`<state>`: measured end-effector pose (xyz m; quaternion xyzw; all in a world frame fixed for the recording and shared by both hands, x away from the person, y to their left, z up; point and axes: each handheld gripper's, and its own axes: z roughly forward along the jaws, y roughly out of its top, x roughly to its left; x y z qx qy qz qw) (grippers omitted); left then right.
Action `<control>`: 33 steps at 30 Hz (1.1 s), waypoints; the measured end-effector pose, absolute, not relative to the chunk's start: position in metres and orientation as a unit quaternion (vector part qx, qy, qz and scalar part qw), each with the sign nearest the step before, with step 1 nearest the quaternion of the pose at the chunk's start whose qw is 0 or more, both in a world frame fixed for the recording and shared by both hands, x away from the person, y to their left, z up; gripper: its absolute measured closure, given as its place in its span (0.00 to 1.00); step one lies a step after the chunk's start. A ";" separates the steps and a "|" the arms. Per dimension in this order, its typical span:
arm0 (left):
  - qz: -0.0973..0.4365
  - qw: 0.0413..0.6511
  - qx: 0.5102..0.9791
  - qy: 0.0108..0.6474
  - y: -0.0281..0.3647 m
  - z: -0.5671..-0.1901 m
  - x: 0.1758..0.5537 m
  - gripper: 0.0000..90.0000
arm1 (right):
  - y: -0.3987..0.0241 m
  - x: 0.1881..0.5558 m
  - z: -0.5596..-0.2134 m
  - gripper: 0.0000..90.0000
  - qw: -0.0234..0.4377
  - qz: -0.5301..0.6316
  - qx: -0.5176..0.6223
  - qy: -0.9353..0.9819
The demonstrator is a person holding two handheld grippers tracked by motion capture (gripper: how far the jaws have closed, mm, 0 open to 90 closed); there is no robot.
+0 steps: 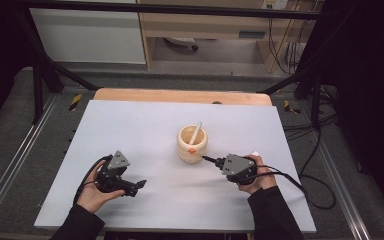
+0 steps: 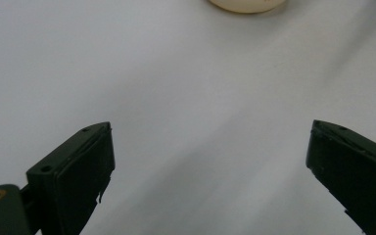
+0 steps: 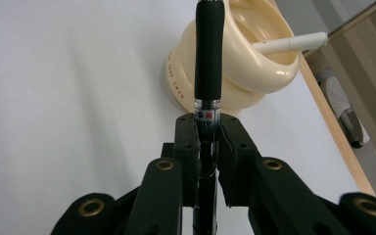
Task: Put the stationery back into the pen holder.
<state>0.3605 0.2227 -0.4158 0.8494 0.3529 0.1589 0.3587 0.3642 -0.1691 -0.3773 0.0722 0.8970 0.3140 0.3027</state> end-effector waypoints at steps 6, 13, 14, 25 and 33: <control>0.163 0.358 0.842 0.371 0.238 -0.423 0.357 0.05 | -0.172 0.367 -0.372 0.89 0.295 0.333 0.105 0.889; 0.163 0.362 0.836 0.380 0.251 -0.426 0.354 0.04 | -0.175 0.371 -0.365 0.89 0.284 0.357 0.145 0.878; 0.163 0.361 0.835 0.381 0.253 -0.426 0.354 0.04 | -0.176 0.371 -0.364 0.89 0.284 0.360 0.150 0.876; 0.167 0.364 0.831 0.386 0.262 -0.430 0.352 0.04 | -0.175 0.382 -0.350 0.89 0.263 0.408 0.213 0.848; 0.168 0.368 0.827 0.390 0.266 -0.432 0.350 0.04 | -0.171 0.393 -0.338 0.89 0.250 0.443 0.256 0.822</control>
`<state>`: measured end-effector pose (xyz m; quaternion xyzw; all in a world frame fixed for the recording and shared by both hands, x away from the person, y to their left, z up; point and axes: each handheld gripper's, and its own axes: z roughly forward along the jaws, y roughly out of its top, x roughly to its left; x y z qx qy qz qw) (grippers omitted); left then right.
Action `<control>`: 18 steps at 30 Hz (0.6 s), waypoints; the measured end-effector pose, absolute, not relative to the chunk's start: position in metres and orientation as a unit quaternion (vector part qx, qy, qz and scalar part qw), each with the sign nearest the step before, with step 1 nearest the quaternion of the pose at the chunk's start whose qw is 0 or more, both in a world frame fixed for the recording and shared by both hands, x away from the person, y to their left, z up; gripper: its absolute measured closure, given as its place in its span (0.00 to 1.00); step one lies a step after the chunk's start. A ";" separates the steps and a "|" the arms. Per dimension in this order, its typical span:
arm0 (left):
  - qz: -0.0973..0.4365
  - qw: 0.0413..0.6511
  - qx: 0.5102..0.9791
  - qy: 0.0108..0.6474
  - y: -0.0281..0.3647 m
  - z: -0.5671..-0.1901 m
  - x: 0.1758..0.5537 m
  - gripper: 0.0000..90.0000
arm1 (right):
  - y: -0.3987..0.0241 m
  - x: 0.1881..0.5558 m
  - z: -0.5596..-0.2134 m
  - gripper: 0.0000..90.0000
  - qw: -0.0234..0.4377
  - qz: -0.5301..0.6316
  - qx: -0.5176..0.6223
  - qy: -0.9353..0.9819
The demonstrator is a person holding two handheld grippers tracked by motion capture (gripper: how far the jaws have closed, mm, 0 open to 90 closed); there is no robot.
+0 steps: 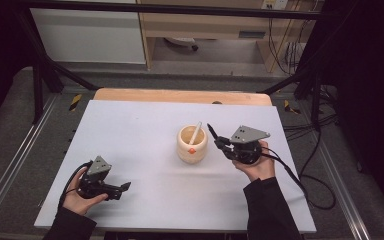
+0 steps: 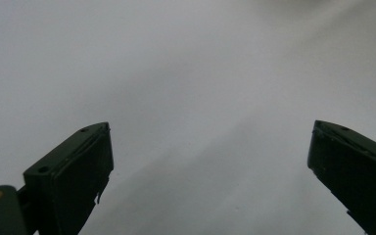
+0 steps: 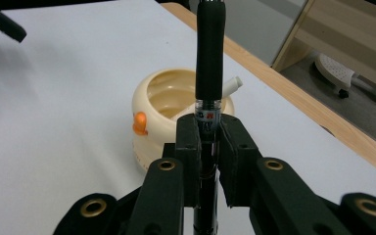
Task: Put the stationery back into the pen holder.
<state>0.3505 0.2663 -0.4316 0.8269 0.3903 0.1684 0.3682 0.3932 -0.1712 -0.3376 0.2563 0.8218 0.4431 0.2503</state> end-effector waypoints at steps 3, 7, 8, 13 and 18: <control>0.169 0.369 0.825 0.394 0.269 -0.432 0.351 0.04 | -0.169 0.398 -0.334 0.89 0.249 0.451 0.267 0.815; 0.168 0.370 0.823 0.396 0.270 -0.433 0.351 0.04 | -0.165 0.405 -0.330 0.89 0.245 0.465 0.279 0.803; 0.168 0.370 0.823 0.397 0.270 -0.434 0.351 0.04 | -0.164 0.407 -0.329 0.89 0.244 0.467 0.282 0.802; 0.167 0.371 0.823 0.397 0.272 -0.435 0.351 0.04 | -0.157 0.416 -0.325 0.89 0.243 0.479 0.291 0.792; 0.165 0.371 0.821 0.401 0.273 -0.436 0.352 0.04 | -0.150 0.424 -0.321 0.89 0.237 0.495 0.303 0.779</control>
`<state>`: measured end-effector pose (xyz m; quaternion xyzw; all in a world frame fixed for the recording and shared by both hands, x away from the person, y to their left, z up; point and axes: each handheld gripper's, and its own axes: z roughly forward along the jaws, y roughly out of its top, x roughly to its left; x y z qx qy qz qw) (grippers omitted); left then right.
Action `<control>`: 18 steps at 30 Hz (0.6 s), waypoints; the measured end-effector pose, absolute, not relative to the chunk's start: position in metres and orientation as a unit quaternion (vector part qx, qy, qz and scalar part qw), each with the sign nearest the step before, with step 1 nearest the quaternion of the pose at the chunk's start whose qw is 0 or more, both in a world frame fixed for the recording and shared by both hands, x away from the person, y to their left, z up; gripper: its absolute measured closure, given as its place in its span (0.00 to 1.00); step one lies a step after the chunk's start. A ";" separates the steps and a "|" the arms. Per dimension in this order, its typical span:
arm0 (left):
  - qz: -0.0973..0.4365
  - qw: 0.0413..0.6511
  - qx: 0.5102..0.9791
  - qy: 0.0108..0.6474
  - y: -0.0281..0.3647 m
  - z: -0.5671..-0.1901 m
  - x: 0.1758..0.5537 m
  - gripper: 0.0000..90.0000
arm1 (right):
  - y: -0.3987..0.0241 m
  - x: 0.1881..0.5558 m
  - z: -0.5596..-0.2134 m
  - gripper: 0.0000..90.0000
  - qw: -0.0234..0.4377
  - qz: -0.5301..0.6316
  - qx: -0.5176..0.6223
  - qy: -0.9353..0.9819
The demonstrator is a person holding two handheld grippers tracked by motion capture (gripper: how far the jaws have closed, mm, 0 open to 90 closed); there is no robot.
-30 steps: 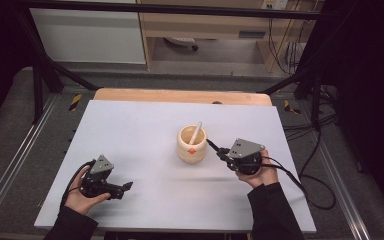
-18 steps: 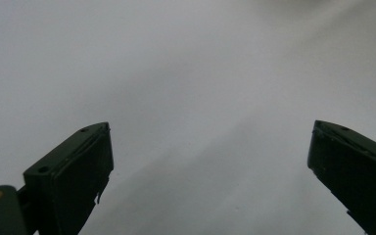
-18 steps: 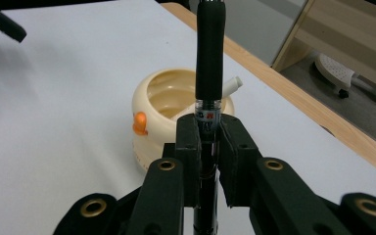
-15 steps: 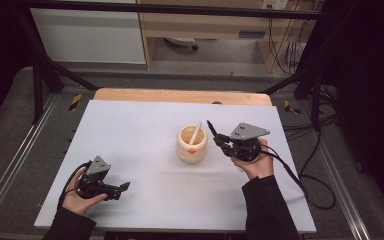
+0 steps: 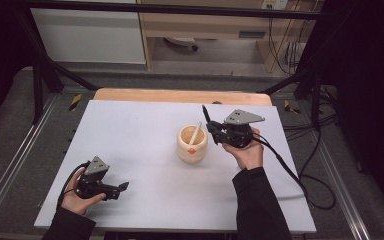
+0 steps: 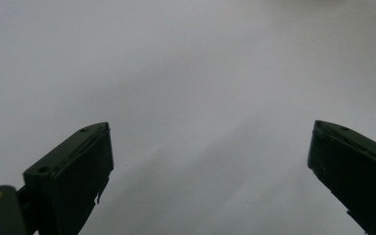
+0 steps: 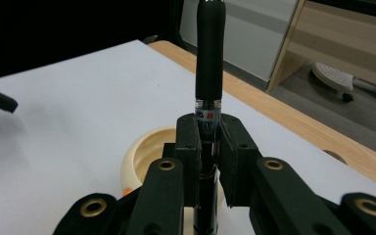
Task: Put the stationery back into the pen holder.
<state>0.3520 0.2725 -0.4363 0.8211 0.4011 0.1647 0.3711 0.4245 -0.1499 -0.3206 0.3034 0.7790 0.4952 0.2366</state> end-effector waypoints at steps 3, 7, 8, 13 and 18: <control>0.164 0.372 0.820 0.403 0.273 -0.437 0.352 0.04 | -0.144 0.430 -0.318 0.89 0.235 0.502 0.308 0.773; 0.164 0.373 0.820 0.403 0.274 -0.437 0.352 0.04 | -0.137 0.438 -0.317 0.89 0.231 0.511 0.313 0.767; 0.164 0.372 0.820 0.403 0.274 -0.437 0.352 0.04 | -0.135 0.439 -0.316 0.89 0.231 0.513 0.314 0.765; 0.164 0.372 0.820 0.402 0.275 -0.437 0.352 0.04 | -0.126 0.447 -0.317 0.89 0.226 0.525 0.322 0.755; 0.163 0.372 0.820 0.403 0.276 -0.437 0.352 0.04 | -0.118 0.455 -0.323 0.89 0.216 0.536 0.333 0.745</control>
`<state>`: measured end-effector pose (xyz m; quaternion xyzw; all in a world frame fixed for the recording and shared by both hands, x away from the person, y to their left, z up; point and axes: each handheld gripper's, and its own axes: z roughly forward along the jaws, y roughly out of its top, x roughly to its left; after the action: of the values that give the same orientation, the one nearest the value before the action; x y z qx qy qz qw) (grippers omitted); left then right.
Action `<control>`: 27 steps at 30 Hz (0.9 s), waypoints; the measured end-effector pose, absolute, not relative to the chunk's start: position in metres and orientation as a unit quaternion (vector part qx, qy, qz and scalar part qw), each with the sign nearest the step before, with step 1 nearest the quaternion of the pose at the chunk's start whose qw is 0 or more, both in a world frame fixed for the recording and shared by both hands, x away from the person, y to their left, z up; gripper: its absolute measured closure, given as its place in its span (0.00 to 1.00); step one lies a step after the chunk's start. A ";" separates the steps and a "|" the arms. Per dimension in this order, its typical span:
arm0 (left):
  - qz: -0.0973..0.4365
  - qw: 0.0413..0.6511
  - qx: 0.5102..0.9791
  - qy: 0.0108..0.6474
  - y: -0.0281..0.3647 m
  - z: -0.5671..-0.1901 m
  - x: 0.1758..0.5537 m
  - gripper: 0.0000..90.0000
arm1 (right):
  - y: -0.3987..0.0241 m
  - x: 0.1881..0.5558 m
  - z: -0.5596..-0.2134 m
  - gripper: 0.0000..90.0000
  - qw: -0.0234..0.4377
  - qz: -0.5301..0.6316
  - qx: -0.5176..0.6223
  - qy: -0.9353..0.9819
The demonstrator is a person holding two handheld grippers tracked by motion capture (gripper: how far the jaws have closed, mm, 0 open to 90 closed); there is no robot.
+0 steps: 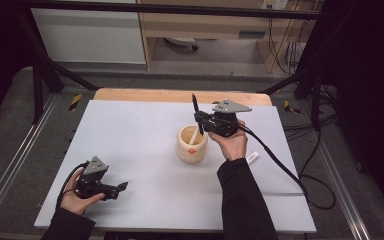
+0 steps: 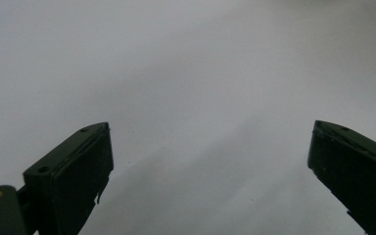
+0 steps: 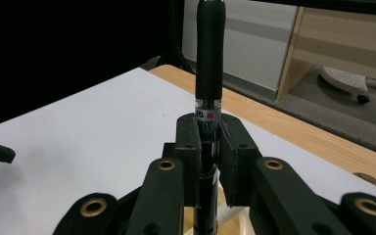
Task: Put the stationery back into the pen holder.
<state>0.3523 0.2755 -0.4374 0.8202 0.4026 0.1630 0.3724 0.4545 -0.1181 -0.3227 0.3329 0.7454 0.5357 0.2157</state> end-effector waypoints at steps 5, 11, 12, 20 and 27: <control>0.163 0.373 0.819 0.404 0.277 -0.438 0.353 0.04 | -0.112 0.459 -0.330 0.89 0.208 0.537 0.338 0.744; 0.163 0.374 0.818 0.406 0.277 -0.438 0.353 0.03 | -0.104 0.463 -0.341 0.89 0.198 0.541 0.342 0.742; 0.162 0.374 0.818 0.406 0.277 -0.438 0.352 0.04 | -0.103 0.464 -0.343 0.89 0.196 0.542 0.343 0.741; 0.162 0.372 0.819 0.405 0.278 -0.439 0.352 0.03 | -0.097 0.468 -0.360 0.89 0.180 0.540 0.357 0.741; 0.161 0.373 0.819 0.406 0.278 -0.440 0.353 0.03 | -0.096 0.469 -0.376 0.89 0.166 0.539 0.367 0.740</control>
<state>0.3525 0.2776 -0.4398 0.8187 0.4059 0.1611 0.3729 0.4694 -0.0962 -0.3763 0.3666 0.7399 0.5390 0.1662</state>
